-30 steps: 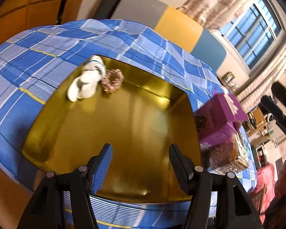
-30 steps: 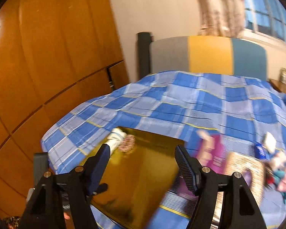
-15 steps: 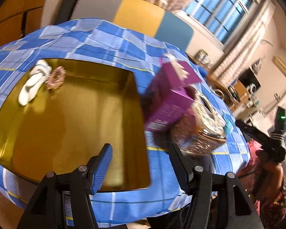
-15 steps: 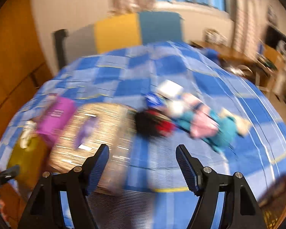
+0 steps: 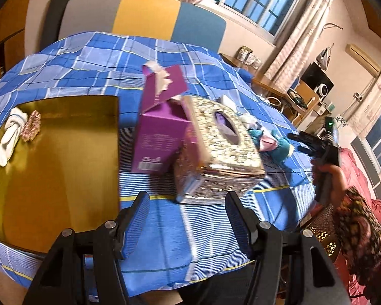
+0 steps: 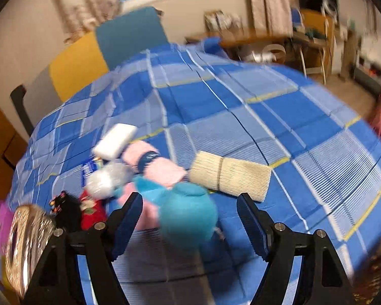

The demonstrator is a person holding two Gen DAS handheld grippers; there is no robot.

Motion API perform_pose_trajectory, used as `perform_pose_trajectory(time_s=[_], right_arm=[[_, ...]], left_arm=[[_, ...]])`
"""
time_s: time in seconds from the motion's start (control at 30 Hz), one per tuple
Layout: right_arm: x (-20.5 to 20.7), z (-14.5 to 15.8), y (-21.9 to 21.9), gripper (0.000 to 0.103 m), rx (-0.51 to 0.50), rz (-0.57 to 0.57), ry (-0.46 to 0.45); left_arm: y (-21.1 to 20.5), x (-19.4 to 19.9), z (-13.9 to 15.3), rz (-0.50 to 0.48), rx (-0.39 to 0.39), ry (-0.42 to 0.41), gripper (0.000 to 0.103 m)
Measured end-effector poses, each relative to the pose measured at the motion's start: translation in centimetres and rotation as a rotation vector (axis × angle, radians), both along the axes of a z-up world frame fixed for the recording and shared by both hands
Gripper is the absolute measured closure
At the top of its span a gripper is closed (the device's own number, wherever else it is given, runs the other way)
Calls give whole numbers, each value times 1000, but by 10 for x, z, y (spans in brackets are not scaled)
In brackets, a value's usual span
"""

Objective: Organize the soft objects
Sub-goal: 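Move both tools back toward the remaining soft items, then grasp the blue-pink plush toy with the left gripper while the right gripper grasps the beige roll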

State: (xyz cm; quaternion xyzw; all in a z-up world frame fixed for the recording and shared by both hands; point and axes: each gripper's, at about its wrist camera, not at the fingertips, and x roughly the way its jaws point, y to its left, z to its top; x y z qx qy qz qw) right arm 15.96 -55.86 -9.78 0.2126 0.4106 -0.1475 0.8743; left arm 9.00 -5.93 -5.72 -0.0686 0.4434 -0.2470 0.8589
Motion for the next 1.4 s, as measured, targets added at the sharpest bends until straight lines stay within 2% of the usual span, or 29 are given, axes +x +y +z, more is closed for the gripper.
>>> perform_pose_trajectory(time_s=[0.1, 0.23, 0.37, 0.43, 0.5, 0.57, 0.6, 0.67, 0.73, 0.87, 0.97, 1.1, 1.2, 1.3, 1.33, 1.4], right_arm=[[8, -19, -11, 26, 97, -14, 34], [0, -22, 4, 26, 256, 54, 3], [-15, -11, 43, 26, 270, 215, 6], [-24, 0, 59, 26, 215, 285, -15], [-33, 15, 59, 26, 150, 293, -71], [-36, 31, 41, 24, 56, 209, -133], [-33, 35, 30, 22, -27, 142, -132], [-18, 31, 9, 20, -178, 30, -61], [-2, 21, -8, 20, -225, 8, 0], [31, -11, -15, 20, -277, 103, 115], [40, -26, -10, 20, -337, 198, 164], [48, -32, -23, 18, -272, 230, 139], [53, -43, -35, 18, -131, 238, 182], [52, -46, -40, 18, -95, 227, 206], [51, -47, -40, 21, -80, 226, 210], [52, -50, -40, 44, -56, 230, 212]], left_arm=[[-14, 0, 3, -23, 8, -3, 41], [-35, 0, 8, -67, 8, -13, 41], [-54, 1, 12, -106, 1, -17, 41], [-64, 0, 14, -126, 4, -23, 41], [-73, -1, 14, -142, 3, -20, 41], [-81, -1, 15, -154, 3, -21, 41], [-83, -1, 15, -157, 3, -20, 41], [-88, 0, 15, -163, 0, -15, 41], [-95, 0, 16, -166, -3, -5, 41], [-110, 4, 19, -174, -9, 14, 41], [-127, 8, 20, -194, -15, 20, 41], [-155, 19, 21, -227, -32, 51, 41], [-181, 25, 22, -252, -41, 55, 41], [-208, 32, 20, -287, -43, 67, 40], [-216, 34, 18, -295, -39, 75, 40], [-233, 40, 12, -305, -43, 100, 40]])
